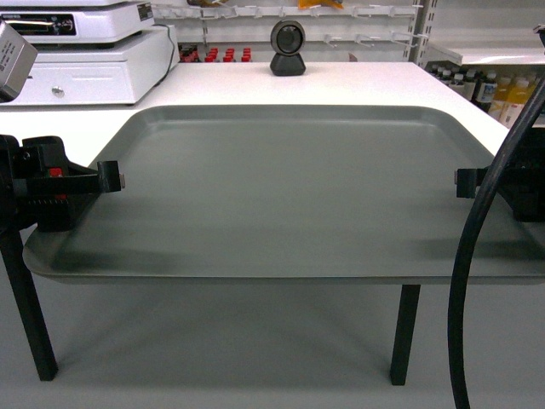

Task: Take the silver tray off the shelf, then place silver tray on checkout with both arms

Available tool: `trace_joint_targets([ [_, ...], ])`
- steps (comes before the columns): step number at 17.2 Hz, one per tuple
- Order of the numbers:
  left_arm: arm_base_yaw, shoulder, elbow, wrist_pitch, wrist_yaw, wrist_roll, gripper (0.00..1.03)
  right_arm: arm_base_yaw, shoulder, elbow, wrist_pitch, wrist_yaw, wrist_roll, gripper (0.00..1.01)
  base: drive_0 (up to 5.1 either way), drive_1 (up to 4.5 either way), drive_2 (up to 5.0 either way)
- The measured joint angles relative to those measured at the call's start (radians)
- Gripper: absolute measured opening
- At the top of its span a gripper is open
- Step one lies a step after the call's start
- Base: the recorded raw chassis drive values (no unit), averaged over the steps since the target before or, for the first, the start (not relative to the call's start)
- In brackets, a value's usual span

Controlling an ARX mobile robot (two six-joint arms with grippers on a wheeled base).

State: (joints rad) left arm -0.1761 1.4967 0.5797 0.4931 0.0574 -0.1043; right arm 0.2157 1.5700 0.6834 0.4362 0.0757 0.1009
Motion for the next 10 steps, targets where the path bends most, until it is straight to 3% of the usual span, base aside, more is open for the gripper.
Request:
trace_joint_targets([
  [10,0.000,0.000,0.000,0.001,0.000,0.000,0.04,0.000,0.000,0.000,0.002,0.000,0.000,0.03,0.1,4.24,-4.1],
])
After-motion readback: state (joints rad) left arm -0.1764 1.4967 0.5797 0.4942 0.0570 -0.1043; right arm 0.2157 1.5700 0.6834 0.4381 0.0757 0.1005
